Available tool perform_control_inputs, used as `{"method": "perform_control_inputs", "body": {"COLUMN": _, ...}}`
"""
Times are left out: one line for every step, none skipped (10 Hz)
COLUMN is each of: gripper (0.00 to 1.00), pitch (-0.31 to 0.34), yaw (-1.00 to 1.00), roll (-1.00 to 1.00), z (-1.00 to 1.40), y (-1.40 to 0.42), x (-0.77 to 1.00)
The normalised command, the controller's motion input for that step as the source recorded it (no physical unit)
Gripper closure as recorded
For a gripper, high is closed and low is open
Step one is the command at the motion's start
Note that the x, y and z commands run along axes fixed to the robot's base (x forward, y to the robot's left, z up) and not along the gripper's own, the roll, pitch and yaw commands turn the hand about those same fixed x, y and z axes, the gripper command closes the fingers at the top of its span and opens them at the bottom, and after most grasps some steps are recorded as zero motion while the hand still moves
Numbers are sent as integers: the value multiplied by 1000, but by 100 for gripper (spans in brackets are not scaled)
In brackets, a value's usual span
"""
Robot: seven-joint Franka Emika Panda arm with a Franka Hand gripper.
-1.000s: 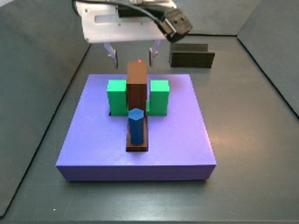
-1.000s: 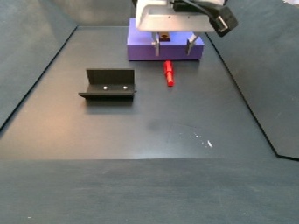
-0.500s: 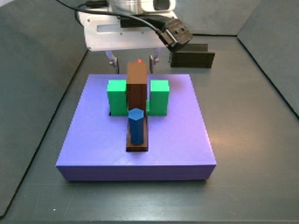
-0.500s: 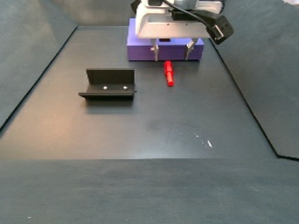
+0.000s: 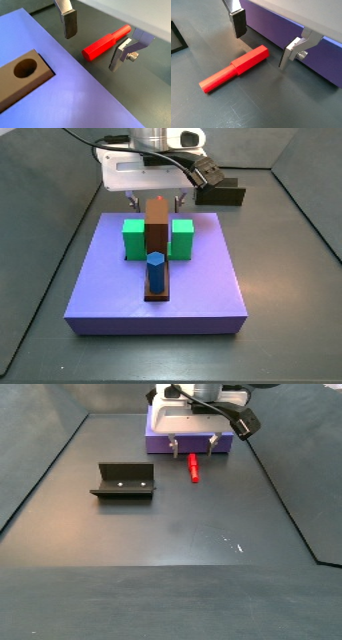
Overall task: Pick up the red object. Move up. Place the red object on the fixture. Regrasp the red object. Move to above the board. Insert the red object.
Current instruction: Pick up the red object.
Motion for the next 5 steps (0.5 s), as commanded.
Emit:
{"method": "perform_control_inputs", "body": {"gripper": 0, "pitch": 0, "yaw": 17, "roll": 101, "z": -177, "y": -14, "x": 91}}
{"method": "perform_control_inputs", "body": {"gripper": 0, "pitch": 0, "yaw": 20, "roll": 103, "z": -177, "y": -17, "x": 94}}
{"method": "perform_control_inputs", "body": {"gripper": 0, "pitch": 0, "yaw": 20, "roll": 104, "z": -169, "y": -6, "x": 86}}
{"method": "perform_control_inputs", "body": {"gripper": 0, "pitch": 0, "yaw": 17, "roll": 111, "z": -140, "y": 0, "x": 46}}
{"method": "perform_control_inputs", "body": {"gripper": 0, "pitch": 0, "yaw": 0, "roll": 91, "z": -91, "y": 0, "x": 0}}
